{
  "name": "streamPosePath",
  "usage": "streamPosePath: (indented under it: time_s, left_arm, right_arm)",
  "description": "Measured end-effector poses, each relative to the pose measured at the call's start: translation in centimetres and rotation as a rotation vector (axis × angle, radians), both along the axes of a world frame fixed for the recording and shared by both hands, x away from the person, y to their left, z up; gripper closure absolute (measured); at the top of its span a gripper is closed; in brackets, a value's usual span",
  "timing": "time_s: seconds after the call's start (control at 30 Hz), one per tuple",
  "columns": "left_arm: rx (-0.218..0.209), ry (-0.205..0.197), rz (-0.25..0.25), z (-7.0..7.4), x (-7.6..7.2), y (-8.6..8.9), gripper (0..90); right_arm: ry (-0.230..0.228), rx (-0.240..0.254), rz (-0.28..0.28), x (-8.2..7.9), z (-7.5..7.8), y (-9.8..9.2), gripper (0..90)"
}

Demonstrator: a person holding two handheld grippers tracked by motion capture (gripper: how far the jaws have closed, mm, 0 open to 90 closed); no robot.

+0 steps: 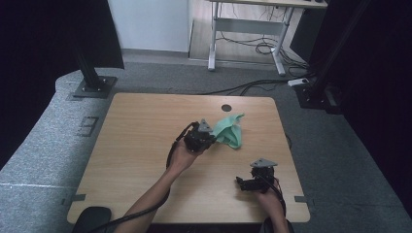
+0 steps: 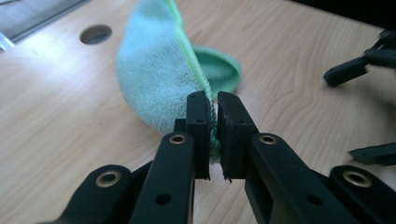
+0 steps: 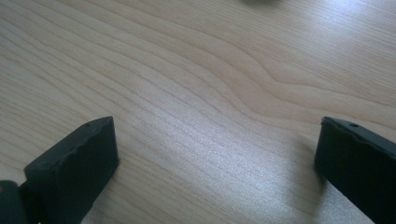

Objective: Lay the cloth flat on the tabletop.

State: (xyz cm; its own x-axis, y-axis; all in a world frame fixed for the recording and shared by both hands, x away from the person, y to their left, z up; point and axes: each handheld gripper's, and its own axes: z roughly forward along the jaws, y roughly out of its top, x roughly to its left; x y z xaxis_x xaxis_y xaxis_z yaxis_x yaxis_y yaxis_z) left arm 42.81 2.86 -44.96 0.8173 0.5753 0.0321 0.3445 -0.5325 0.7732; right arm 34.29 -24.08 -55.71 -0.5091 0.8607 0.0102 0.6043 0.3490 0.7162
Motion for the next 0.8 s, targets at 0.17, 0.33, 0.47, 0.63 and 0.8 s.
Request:
streamPosePath:
  time_s: [0.17,0.33,0.47,0.63,0.8]
  left_arm:
    - [-0.018,-0.015,0.002,2.2,-0.2,1.2,83.2]
    - [-0.042,-0.033,0.017,4.2,-0.3,2.7,83.3]
    - [-0.064,-0.048,0.039,5.2,-0.1,3.9,84.0]
    - [-0.044,-0.027,0.094,4.4,0.8,5.6,84.0]
    - [-0.007,0.018,0.151,1.8,2.1,7.3,84.0]
  right_arm:
    - [0.000,0.000,-0.001,0.0,0.0,0.0,0.0]
    - [-0.001,-0.001,0.000,0.0,0.0,0.0,0.0]
    - [-0.001,-0.002,-0.002,0.0,0.0,0.0,0.0]
    - [-0.001,0.000,-0.003,-0.1,0.0,0.1,0.0]
    - [0.000,-0.001,-0.003,-0.1,0.0,0.1,0.0]
